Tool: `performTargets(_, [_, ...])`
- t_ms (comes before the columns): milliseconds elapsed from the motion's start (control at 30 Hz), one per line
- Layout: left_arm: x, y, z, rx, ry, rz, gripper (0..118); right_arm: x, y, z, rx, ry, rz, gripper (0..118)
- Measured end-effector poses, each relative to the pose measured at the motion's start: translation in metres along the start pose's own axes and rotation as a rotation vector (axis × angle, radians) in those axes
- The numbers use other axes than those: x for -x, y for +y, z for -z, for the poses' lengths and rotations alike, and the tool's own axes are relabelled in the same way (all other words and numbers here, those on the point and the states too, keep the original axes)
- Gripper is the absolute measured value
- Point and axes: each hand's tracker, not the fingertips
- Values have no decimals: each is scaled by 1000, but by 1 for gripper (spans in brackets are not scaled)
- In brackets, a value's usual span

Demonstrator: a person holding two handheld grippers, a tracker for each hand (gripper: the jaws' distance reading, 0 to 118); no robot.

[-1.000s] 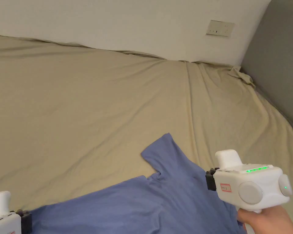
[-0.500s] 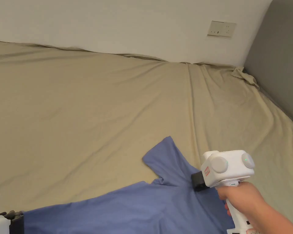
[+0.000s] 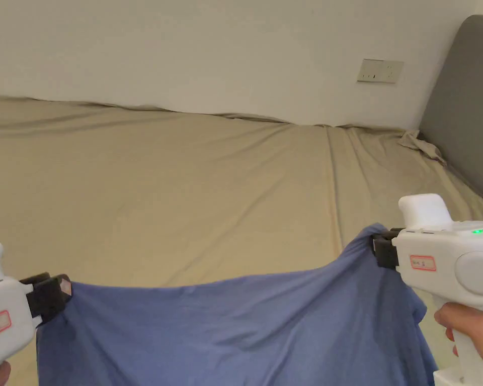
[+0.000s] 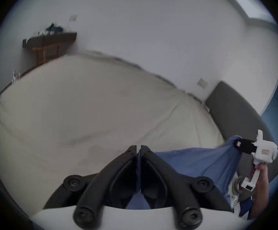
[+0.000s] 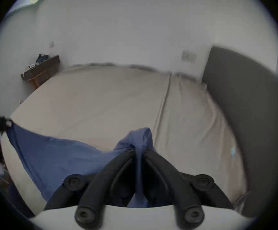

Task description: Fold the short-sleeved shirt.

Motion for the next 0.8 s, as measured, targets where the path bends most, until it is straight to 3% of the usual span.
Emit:
performTargets(100, [-13,65,-17,-98,-25,40,1,-1,53,-50,-124,-78,-82,5])
performTargets(233, [-29,146,-38,-188,-46,44,1,-1,112,-95,-220,-253,-206,5])
performTargets(333, [-45,202,-53,-287,27,145,1,-12,157,-117,-262,-269,-162,5])
performTargets(500, [-62,281,-63,-335,25,112,1,-28,223,-132,-279,-297,-89,5])
performTargets(600, [-71,318,-66,-384,108,160,1,-19,254,-129,-238,-367,-162,5])
performTargets(800, [-91,355,-74,-460,194,240,1,-13,307,-127,-241,-372,-145,5])
